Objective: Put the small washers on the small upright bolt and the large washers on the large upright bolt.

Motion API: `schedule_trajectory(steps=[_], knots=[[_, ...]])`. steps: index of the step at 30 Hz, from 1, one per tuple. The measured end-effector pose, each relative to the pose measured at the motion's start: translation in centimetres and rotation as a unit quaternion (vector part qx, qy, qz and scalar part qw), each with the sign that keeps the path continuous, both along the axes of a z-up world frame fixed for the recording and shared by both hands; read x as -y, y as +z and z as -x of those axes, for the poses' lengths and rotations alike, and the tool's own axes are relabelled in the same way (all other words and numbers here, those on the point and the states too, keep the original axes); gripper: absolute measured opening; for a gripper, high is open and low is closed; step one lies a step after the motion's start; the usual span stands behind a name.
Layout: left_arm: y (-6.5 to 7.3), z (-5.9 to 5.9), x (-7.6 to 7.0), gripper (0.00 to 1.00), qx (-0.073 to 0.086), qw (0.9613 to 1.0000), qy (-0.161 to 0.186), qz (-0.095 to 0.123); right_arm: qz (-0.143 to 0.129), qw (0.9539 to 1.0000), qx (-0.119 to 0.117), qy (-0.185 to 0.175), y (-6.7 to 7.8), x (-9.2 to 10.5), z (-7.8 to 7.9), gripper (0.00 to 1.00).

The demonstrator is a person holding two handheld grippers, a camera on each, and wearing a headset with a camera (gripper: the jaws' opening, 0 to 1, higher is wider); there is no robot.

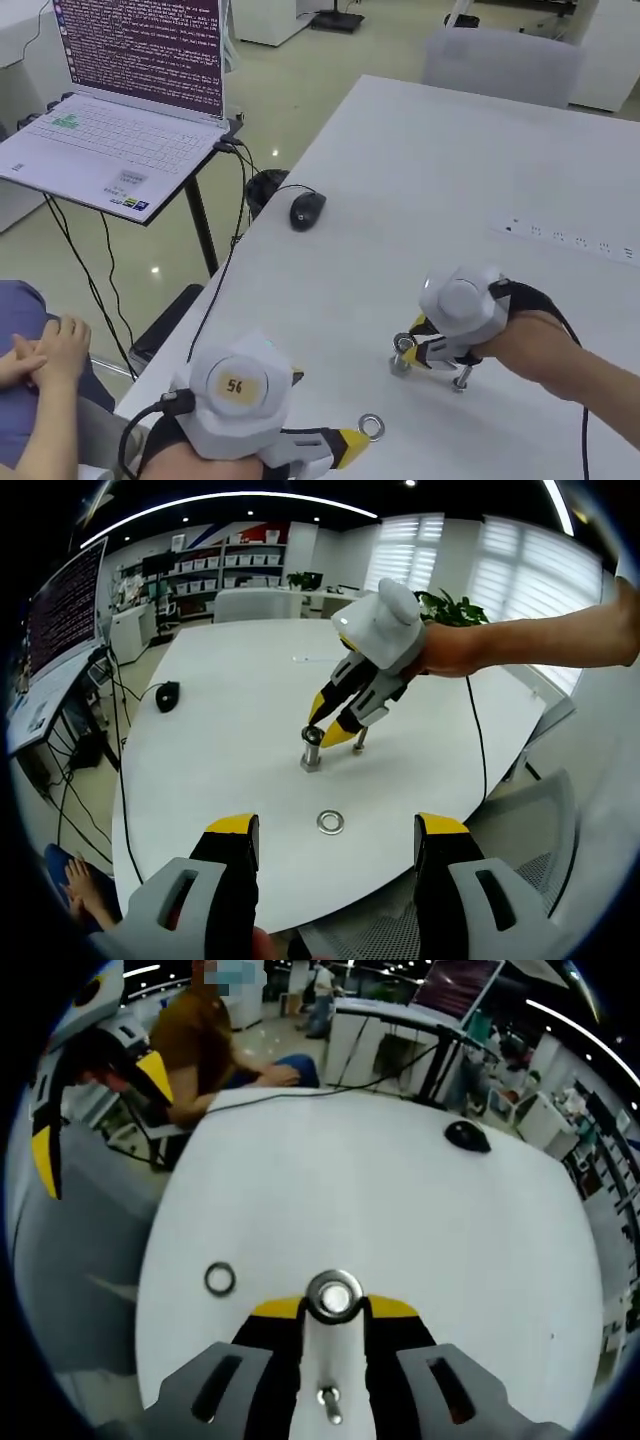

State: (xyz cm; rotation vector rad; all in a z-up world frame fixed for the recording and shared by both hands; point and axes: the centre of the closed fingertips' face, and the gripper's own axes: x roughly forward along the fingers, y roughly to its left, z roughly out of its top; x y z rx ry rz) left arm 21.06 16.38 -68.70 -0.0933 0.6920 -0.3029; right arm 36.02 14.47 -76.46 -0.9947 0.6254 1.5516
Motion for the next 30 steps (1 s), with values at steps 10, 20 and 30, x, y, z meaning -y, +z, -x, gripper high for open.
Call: schedule_trajectory(steps=[10, 20, 30], knots=[[0.0, 0.0, 0.0, 0.62, -0.001, 1.0000, 0.000, 0.000, 0.021, 0.9997, -0.007, -0.003, -1.8, -0.1, 0.0, 0.23], [-0.1, 0.1, -0.1, 0.62, -0.002, 1.0000, 0.002, 0.000, 0.052, 0.9982, -0.017, -0.025, -4.3, 0.1, -0.3, 0.24], [0.0, 0.2, -0.3, 0.62, 0.000, 1.0000, 0.005, 0.000, 0.052, 0.9978, -0.023, -0.034, -4.1, 1.2, -0.2, 0.24]])
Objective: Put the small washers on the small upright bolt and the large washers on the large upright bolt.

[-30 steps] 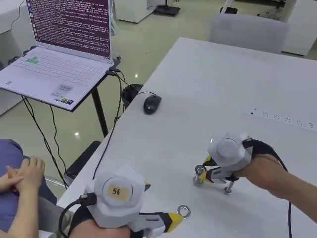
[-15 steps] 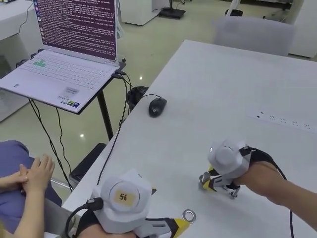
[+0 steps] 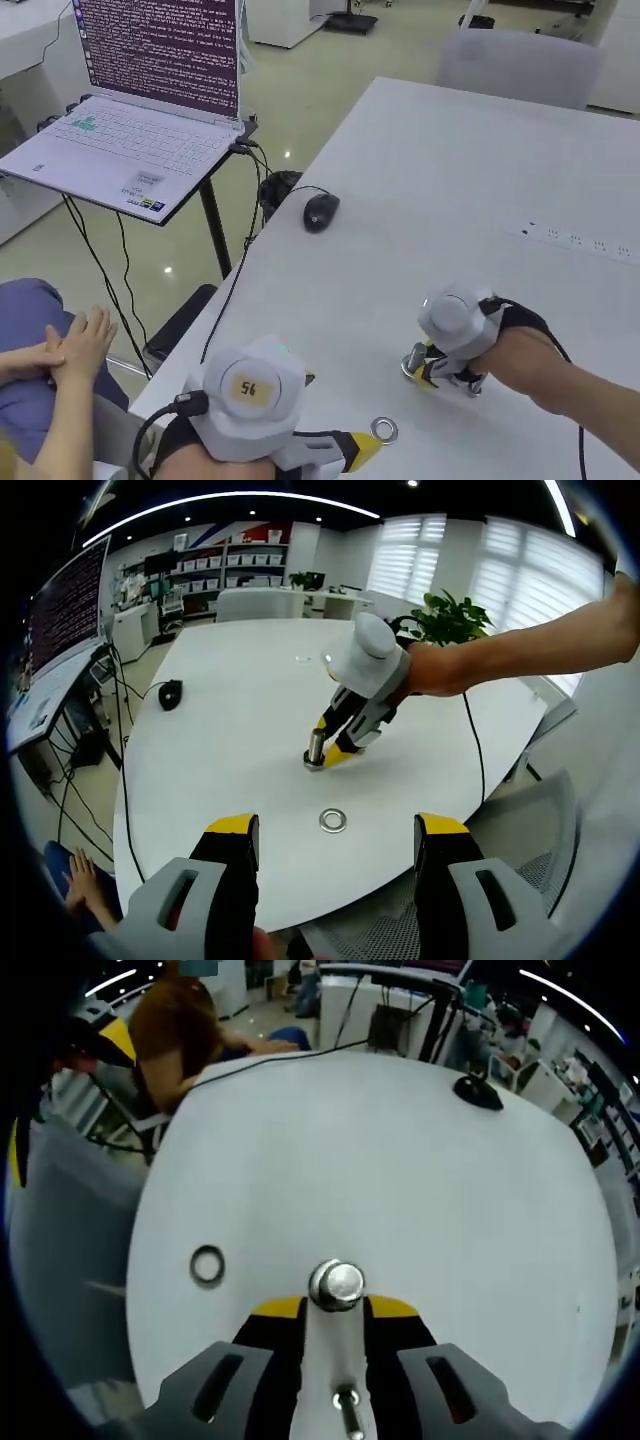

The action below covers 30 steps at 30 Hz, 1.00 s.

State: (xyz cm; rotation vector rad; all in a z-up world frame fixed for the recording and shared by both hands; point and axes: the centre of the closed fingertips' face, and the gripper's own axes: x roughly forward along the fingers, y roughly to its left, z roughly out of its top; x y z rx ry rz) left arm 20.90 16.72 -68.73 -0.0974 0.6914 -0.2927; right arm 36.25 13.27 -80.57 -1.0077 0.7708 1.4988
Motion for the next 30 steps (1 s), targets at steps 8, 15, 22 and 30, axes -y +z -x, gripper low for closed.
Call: schedule_trajectory(steps=[8, 15, 22, 30], knots=[[0.0, -0.1, 0.2, 0.62, 0.001, 1.0000, -0.004, -0.001, -0.002, 0.9997, -0.018, -0.015, 0.6, 2.3, 1.7, 0.25], [0.2, -0.2, 0.3, 0.62, 0.003, 1.0000, -0.007, -0.003, -0.025, 0.9965, -0.043, 0.067, 0.1, 1.7, 6.7, 0.25], [0.2, 0.0, 0.4, 0.62, 0.002, 1.0000, -0.007, -0.006, -0.015, 0.9936, -0.049, 0.100, -1.4, 0.8, 9.4, 0.26], [0.4, 0.1, 0.3, 0.62, 0.003, 1.0000, -0.004, -0.007, -0.005, 0.9878, -0.028, 0.153, -2.2, -0.2, 10.1, 0.29]])
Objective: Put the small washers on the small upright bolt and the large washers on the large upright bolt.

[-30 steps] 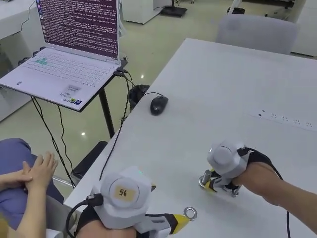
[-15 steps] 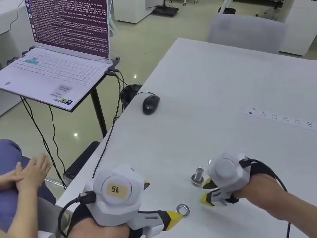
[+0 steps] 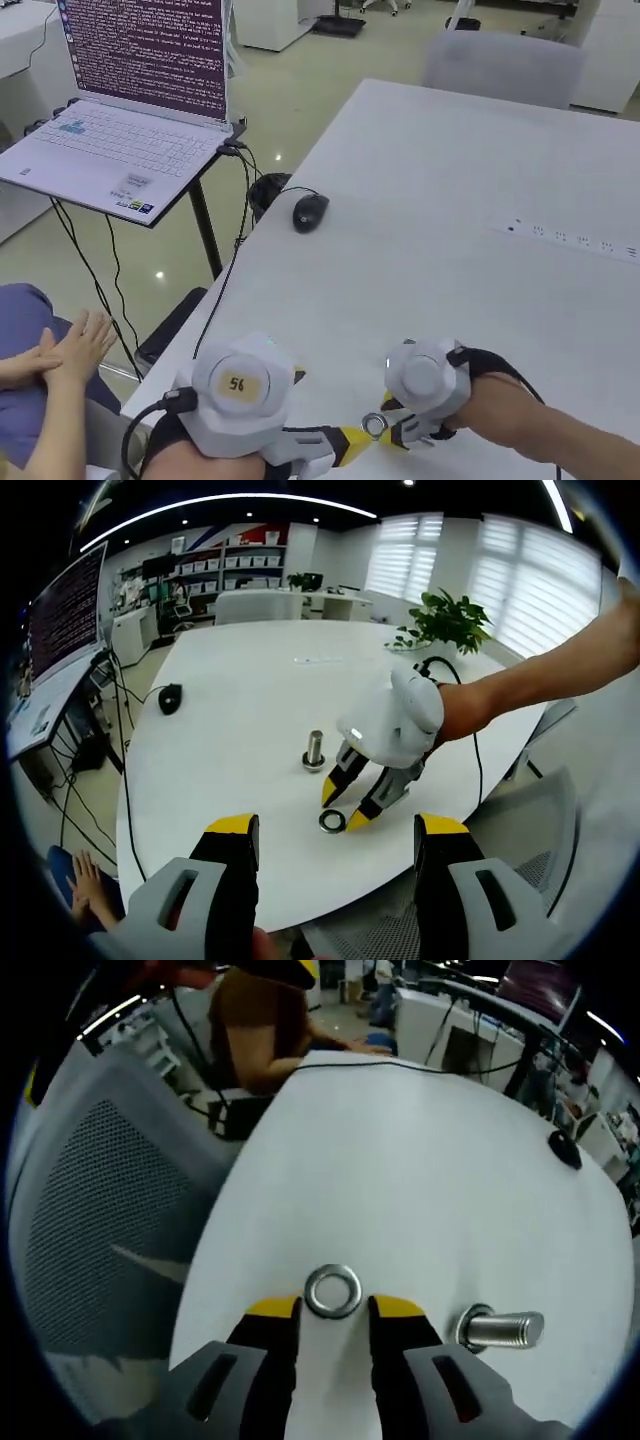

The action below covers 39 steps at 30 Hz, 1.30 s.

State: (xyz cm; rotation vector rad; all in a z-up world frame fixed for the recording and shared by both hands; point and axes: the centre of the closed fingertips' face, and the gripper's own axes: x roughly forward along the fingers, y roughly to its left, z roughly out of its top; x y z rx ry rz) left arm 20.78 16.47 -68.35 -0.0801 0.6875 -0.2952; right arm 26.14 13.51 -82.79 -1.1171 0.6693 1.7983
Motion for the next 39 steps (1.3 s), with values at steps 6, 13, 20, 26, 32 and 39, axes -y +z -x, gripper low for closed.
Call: schedule_trajectory(steps=[6, 13, 20, 26, 32, 39], knots=[[0.0, 0.0, 0.1, 0.62, 0.000, 1.0000, -0.002, 0.000, 0.005, 0.9999, -0.005, 0.009, 0.1, -0.3, 0.0, 0.28], [0.1, 0.0, 0.0, 0.62, 0.001, 1.0000, 0.001, 0.001, -0.001, 1.0000, -0.008, 0.002, 0.2, -0.5, 0.0, 0.24], [0.2, -0.1, -0.2, 0.62, 0.002, 1.0000, 0.003, -0.001, -0.006, 0.9997, -0.009, -0.020, 0.3, -0.1, 0.0, 0.23], [0.2, -0.2, 0.2, 0.62, 0.002, 1.0000, -0.003, 0.000, -0.035, 0.9974, -0.011, -0.062, 1.7, 0.4, -0.7, 0.23], [0.2, -0.3, 0.5, 0.62, 0.002, 1.0000, -0.009, 0.000, -0.068, 0.9918, 0.009, -0.108, 4.5, 1.1, -3.5, 0.23], [0.4, -0.4, 0.4, 0.62, 0.004, 1.0000, -0.007, 0.000, -0.106, 0.9852, 0.056, -0.122, 8.7, 1.0, -6.7, 0.23]])
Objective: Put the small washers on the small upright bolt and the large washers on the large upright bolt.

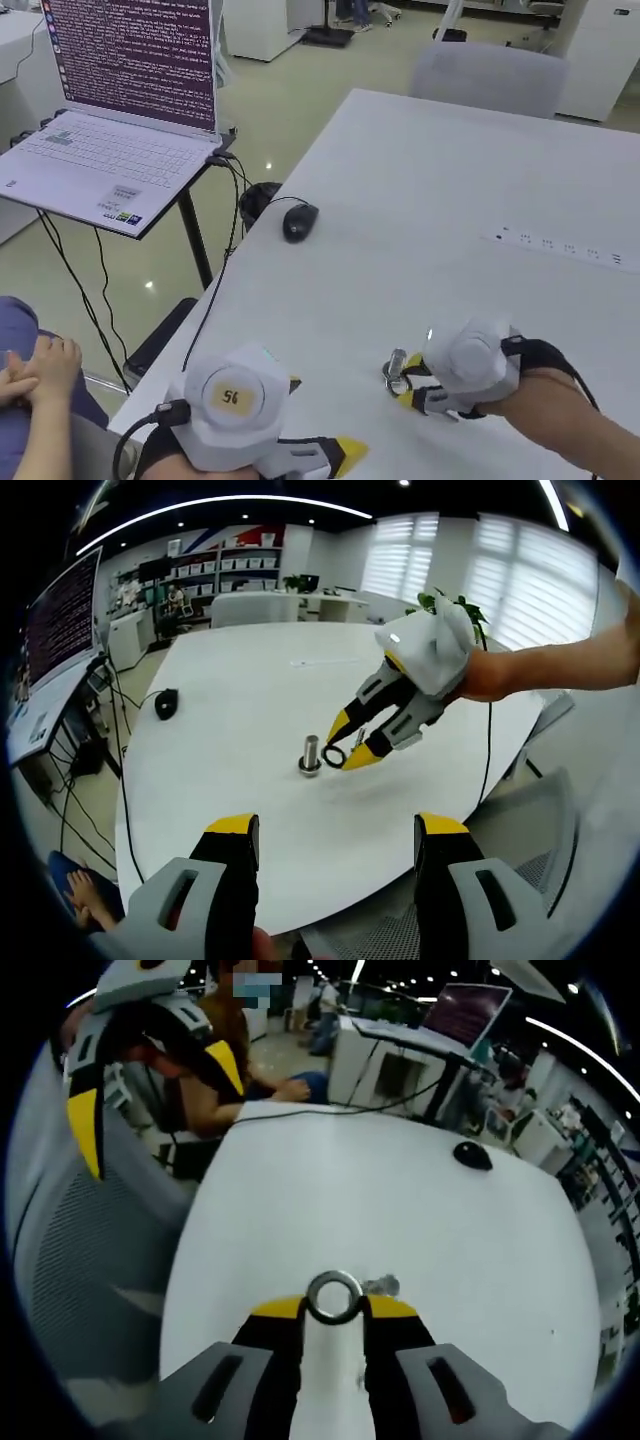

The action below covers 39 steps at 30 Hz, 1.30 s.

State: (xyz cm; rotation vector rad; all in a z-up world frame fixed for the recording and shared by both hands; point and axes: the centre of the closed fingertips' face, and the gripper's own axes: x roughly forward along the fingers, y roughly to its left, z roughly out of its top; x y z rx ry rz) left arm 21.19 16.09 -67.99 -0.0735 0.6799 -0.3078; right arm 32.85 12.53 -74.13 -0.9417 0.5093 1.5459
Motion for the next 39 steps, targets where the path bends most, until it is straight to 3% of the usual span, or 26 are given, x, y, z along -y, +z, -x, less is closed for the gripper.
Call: schedule_trajectory(steps=[4, 8, 13, 31, 39], knots=[[0.0, 0.0, 0.1, 0.62, 0.000, 1.0000, -0.001, 0.000, -0.009, 0.9996, -0.003, -0.025, 0.7, -0.5, -2.0, 0.23], [-0.1, 0.0, 0.2, 0.62, 0.000, 1.0000, -0.003, -0.001, -0.003, 0.9994, -0.008, -0.032, 0.2, -1.1, -2.9, 0.23], [-0.1, 0.1, 0.0, 0.62, -0.001, 1.0000, 0.001, -0.001, 0.018, 0.9995, -0.016, -0.022, -1.1, -1.6, -2.8, 0.23], [-0.4, 0.2, -0.1, 0.62, -0.006, 1.0000, 0.001, 0.002, 0.044, 0.9985, -0.023, -0.023, -2.6, -2.0, -3.1, 0.23], [-0.4, 0.2, 0.1, 0.62, -0.008, 1.0000, -0.002, 0.001, 0.071, 0.9966, -0.032, -0.029, -4.9, -2.1, -3.2, 0.23]])
